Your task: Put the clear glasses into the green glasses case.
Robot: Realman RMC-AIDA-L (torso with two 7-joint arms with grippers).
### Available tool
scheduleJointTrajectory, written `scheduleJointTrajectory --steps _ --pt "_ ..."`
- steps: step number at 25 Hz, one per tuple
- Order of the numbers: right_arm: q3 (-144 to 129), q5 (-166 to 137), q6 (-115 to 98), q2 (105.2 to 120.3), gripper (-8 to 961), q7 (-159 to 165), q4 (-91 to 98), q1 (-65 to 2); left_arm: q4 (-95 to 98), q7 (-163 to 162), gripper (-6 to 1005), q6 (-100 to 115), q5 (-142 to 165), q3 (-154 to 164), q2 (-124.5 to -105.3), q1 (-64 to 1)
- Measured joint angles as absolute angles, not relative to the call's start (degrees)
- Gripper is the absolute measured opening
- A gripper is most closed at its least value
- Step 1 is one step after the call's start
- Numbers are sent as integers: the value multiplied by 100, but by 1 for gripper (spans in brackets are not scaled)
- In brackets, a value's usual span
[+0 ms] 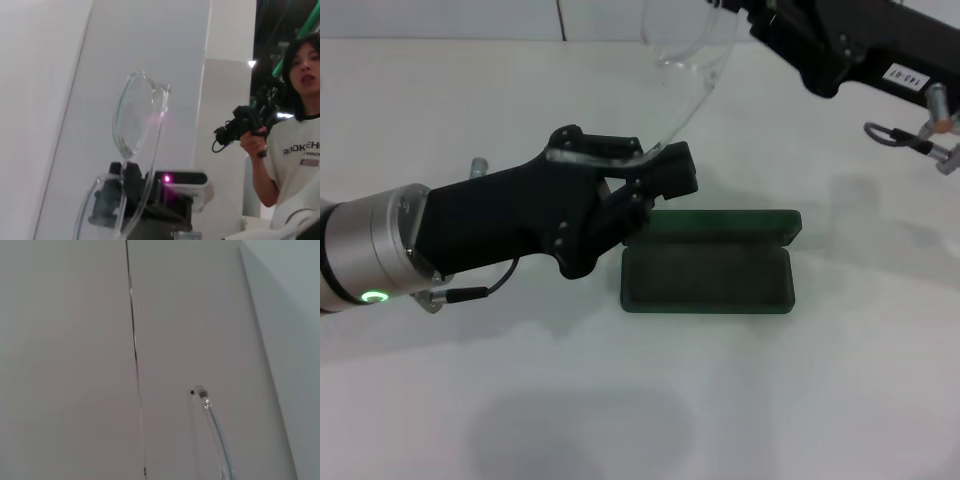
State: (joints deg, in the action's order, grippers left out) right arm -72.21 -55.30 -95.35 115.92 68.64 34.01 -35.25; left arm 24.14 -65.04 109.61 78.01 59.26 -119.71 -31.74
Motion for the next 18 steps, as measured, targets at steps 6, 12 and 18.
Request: scheduleJointTrajectory --steps 6,12,18 --pt "-7430 -5538 -9395 11594 52 6799 3398 -3490 2170 -6374 88 10958 7402 5914 -11955 -3137" --pt "-7532 -5613 -9205 11584 52 6782 3391 -3507 2127 -6366 88 10950 7266 5784 -11946 -3087" --pt "-7667 -5707 -9034 11587 52 6776 3384 -3535 2125 -6391 88 10896 7258 5783 -11957 -3085"
